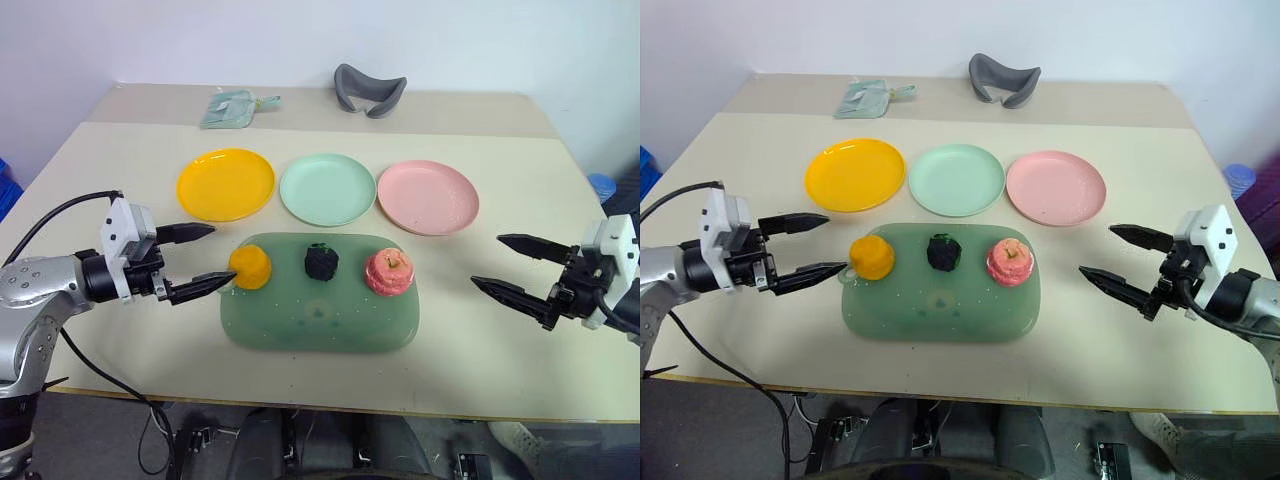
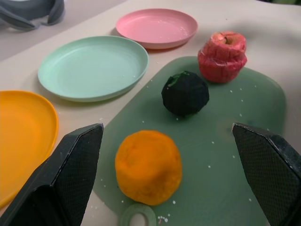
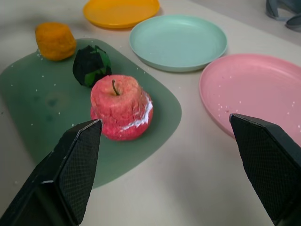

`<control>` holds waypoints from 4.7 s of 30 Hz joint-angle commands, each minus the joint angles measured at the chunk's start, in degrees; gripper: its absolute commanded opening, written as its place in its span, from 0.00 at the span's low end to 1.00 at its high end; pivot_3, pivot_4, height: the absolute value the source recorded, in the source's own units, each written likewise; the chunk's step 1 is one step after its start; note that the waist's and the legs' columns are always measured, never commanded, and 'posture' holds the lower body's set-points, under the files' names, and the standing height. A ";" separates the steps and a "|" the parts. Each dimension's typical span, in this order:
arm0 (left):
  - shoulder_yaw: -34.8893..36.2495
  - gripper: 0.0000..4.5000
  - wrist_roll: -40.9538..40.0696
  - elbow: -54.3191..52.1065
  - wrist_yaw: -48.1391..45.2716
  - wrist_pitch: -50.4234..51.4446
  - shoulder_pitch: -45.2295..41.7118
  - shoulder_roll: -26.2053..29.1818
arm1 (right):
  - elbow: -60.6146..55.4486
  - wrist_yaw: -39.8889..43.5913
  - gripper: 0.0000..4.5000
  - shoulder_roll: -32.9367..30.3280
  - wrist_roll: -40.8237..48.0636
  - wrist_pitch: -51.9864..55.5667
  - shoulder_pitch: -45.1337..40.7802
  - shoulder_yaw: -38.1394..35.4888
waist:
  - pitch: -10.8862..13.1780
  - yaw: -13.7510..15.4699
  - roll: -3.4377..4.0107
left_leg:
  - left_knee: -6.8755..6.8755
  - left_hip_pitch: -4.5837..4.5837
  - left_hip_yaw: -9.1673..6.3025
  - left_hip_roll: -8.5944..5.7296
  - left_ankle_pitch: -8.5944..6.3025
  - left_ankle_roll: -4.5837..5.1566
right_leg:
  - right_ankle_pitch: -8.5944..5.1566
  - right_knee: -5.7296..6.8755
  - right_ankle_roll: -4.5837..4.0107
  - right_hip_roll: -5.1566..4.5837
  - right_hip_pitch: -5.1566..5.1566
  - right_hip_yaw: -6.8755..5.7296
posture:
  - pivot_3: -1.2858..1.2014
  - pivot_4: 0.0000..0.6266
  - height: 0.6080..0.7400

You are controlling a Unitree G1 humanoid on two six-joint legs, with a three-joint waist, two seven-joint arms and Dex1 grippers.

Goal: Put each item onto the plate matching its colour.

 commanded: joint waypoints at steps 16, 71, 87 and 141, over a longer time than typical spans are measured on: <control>-2.48 1.00 3.81 -1.93 11.68 4.18 -4.43 -1.92 | 1.13 0.14 0.98 2.08 -1.34 -5.74 -11.56 10.44 | 0.01 -0.04 -0.02 | 0.02 0.00 -0.01 0.00 0.00 0.00 | 0.00 0.01 0.00 0.02 -0.01 0.00 | 0.52 0.24 1.00; -8.29 1.00 26.19 65.33 53.04 -10.76 -50.47 -31.57 | 17.94 1.25 1.00 16.74 -16.71 -18.43 -38.68 33.09 | 0.28 -0.03 -0.48 | 0.13 -0.11 0.23 -0.02 0.02 0.00 | 0.02 0.05 0.03 0.02 -0.08 -0.12 | 0.52 0.24 1.00; -7.58 1.00 12.00 12.97 16.58 -5.99 -14.74 -15.12 | 14.50 -1.14 1.00 19.29 -20.24 -16.10 -38.20 39.41 | 0.30 -0.08 -0.46 | 0.14 -0.09 0.23 0.01 0.04 -0.04 | 0.01 0.16 0.02 -0.01 -0.10 -0.09 | 0.52 0.24 1.00; -1.73 1.00 0.40 -5.66 0.64 -6.62 8.22 -4.95 | 25.62 2.05 0.49 27.12 -34.74 -10.19 -49.73 51.48 | 0.32 -0.46 -0.42 | 0.04 -0.10 0.14 0.05 0.03 -0.04 | 0.00 0.15 -0.03 -0.01 -0.22 -0.05 | 0.52 0.24 1.00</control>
